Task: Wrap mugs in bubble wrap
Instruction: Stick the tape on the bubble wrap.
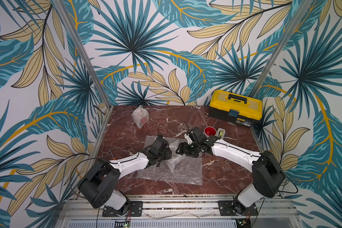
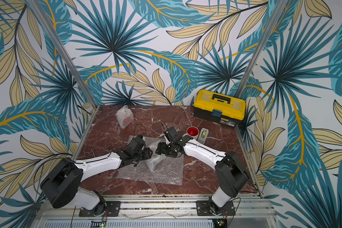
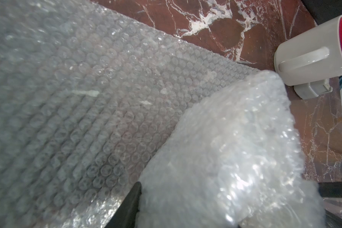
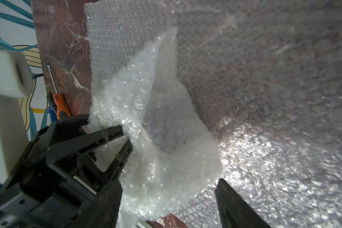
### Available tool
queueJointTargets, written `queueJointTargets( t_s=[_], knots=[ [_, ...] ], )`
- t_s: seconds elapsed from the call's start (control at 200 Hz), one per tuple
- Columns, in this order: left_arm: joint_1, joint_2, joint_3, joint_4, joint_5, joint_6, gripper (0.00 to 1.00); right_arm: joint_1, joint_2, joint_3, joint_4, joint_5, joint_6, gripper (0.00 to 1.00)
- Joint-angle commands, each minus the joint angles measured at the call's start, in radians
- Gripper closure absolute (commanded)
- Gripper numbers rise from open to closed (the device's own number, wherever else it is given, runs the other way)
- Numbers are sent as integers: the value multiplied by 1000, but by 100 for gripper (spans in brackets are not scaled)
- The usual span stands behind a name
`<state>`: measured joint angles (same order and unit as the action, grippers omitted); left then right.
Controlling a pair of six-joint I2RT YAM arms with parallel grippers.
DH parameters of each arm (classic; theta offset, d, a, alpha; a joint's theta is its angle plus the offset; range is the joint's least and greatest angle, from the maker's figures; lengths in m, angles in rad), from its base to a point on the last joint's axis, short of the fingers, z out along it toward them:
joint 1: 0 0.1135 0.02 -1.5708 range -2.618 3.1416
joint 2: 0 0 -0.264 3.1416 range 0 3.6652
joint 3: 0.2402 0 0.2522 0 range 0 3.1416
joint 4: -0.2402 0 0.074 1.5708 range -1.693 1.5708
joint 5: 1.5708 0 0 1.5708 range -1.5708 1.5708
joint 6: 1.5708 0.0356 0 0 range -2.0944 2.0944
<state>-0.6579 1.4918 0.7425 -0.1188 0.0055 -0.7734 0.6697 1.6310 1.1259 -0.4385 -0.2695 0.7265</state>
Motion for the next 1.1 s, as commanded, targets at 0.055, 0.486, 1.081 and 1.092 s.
queueJointTargets(
  t_s=[0.055,0.486,1.081,1.092],
  knots=[
    [-5,30,12,-40,-3,18,52,14,40,26,7,-12,8,23],
    [-4,24,3,-39,-6,15,52,30,119,47,-136,142,34,38],
    [-6,27,4,-40,-6,17,52,41,50,70,-106,124,-31,30],
    [-5,27,5,-39,-6,16,52,41,45,69,-101,126,-35,30]
  ],
)
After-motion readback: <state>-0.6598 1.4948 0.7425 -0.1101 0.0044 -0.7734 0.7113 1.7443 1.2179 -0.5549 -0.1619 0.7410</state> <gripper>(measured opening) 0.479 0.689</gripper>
